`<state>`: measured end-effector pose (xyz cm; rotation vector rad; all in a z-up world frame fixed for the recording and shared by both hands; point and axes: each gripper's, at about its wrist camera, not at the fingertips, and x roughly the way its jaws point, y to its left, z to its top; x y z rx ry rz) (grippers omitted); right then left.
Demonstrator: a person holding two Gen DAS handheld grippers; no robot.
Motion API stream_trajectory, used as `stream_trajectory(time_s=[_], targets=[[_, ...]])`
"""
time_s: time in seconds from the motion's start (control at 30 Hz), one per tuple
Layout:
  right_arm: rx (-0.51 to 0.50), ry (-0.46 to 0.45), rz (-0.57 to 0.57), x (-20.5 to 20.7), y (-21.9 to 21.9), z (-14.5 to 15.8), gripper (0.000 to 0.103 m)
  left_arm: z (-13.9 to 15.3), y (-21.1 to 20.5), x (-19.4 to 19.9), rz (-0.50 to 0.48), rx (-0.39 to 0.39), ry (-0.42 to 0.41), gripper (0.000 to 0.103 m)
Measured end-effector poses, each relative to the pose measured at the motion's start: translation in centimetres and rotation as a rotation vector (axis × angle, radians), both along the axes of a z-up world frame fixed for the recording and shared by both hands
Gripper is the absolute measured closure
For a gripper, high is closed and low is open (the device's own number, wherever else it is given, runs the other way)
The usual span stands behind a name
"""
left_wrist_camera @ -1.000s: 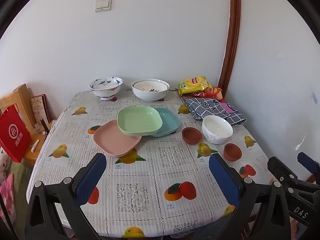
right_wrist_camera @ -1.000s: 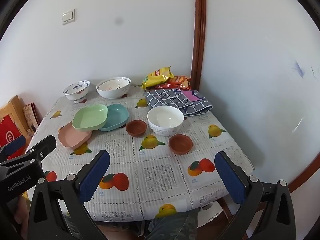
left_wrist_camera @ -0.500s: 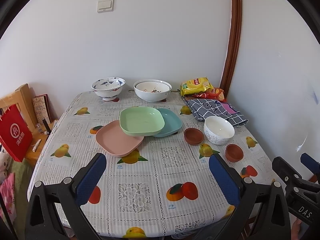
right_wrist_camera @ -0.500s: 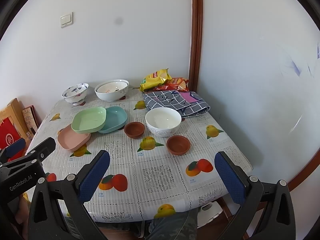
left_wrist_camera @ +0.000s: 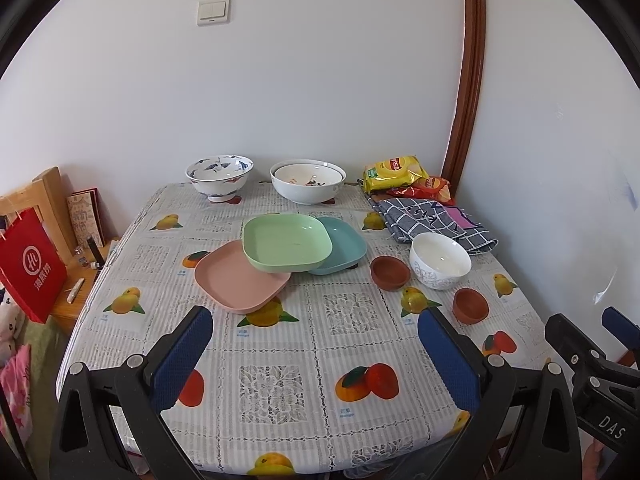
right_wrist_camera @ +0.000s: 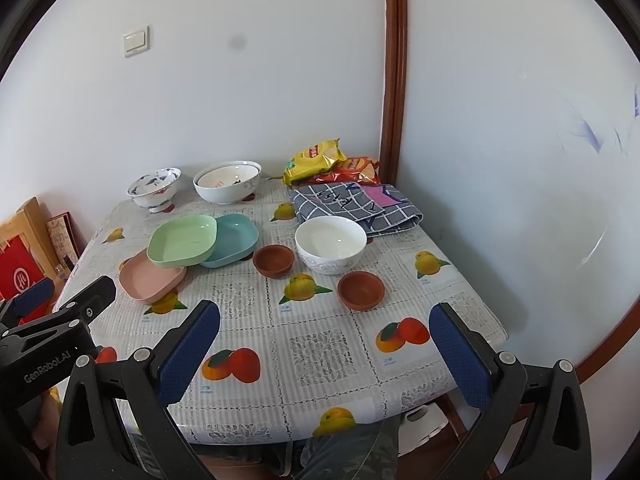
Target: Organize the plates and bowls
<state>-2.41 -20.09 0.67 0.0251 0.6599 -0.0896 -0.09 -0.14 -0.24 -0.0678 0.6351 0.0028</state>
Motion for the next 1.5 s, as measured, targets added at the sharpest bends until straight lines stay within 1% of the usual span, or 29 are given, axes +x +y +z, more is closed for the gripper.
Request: stream_trajectory(time_s=[1.5], targets=[[0.007,-0.015,-0.005,-0.54,0.02,0.49,0.0,0.12,0.51,-0.56,0.009,-0.005,-0.012,0.0]])
